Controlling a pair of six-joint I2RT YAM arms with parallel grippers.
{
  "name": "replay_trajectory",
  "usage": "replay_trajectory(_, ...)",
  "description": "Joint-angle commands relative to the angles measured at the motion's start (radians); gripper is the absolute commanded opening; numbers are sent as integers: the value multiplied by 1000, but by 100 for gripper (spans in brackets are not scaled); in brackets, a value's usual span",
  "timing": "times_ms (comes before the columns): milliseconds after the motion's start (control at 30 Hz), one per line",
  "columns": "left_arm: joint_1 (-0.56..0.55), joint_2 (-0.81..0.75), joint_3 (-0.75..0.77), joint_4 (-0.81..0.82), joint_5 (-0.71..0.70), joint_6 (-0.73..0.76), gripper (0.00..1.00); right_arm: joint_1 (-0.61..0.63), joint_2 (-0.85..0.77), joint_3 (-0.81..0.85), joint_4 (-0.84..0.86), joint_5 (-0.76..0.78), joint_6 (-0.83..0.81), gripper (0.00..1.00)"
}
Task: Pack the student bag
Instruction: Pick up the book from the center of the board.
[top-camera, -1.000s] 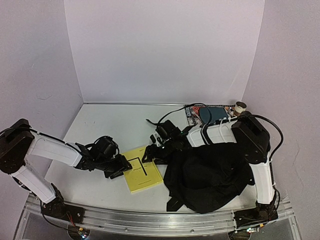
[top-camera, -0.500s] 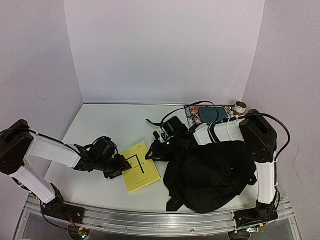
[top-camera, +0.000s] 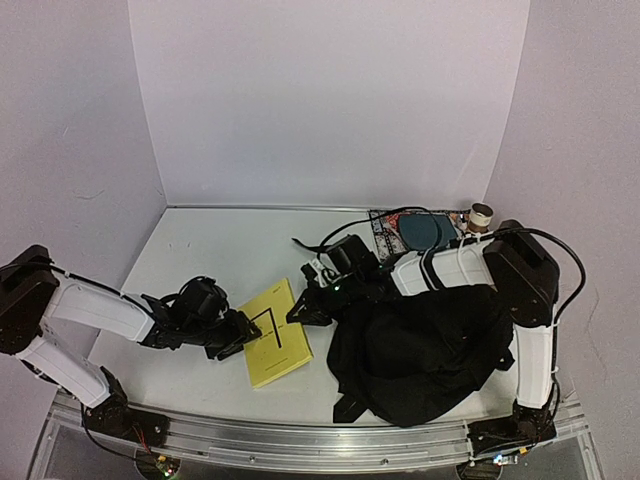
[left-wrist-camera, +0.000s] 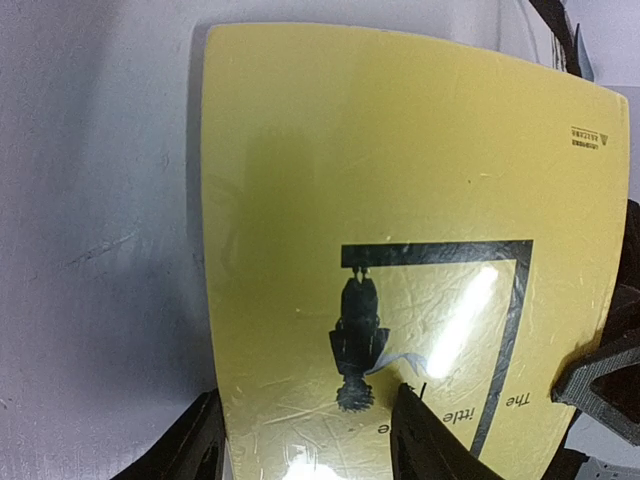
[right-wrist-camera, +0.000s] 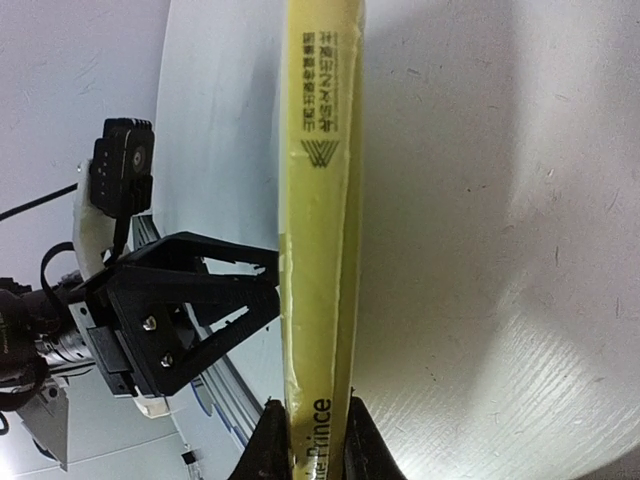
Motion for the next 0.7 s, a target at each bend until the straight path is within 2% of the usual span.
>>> replay_trajectory(0,-16,-58,-28,77,-8,-4,58,71,-78,6,125,-135,0,0)
replay_trajectory(100,-15,-122,-59,77,-41,-6,62,56,-126,-10,127,-107,5,0)
replay_trajectory(267,-15,-229,-73,76,-62,12,79,39,-220,-29,133,-22,0,0)
replay_trajectory(467,-15,-352,-69,77,-124,17,96,26,-345,-79,141,154,-6,0)
replay_trajectory(667,-17,-488,-87,80,-177,-25,99,11,-468,-179,212,363,26,0)
